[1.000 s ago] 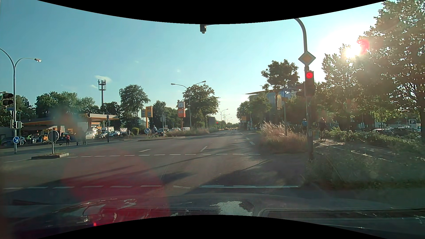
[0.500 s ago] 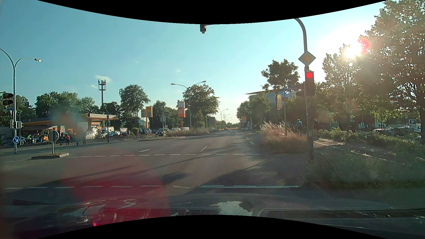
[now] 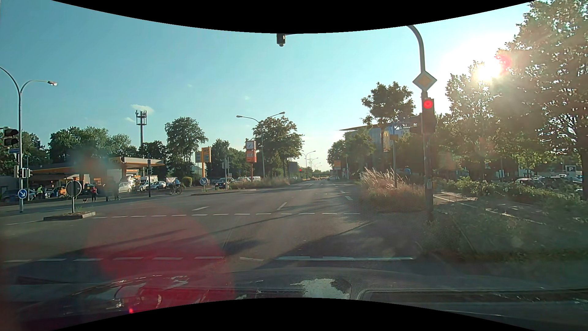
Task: Follow the waypoints while adhering to traffic rules and regulations
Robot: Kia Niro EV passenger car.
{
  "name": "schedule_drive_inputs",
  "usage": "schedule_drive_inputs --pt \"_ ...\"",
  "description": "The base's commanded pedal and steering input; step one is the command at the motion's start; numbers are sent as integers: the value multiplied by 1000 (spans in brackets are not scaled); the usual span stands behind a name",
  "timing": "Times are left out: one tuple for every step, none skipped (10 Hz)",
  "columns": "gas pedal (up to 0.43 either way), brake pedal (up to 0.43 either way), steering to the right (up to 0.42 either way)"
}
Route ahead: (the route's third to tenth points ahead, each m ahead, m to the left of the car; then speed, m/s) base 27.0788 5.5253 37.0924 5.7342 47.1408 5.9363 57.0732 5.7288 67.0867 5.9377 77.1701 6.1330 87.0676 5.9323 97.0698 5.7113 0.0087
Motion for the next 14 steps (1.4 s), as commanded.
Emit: schedule_drive_inputs --pt "0 244 15" --pt "0 244 15" --pt "0 244 15" --pt "0 244 15" --pt "0 244 15" --pt "0 244 15" --pt "0 244 15" --pt "0 244 15" --pt "0 244 15" --pt "0 244 15" --pt "0 244 15" --pt "0 244 15" --pt "0 244 15" --pt "0 244 15"
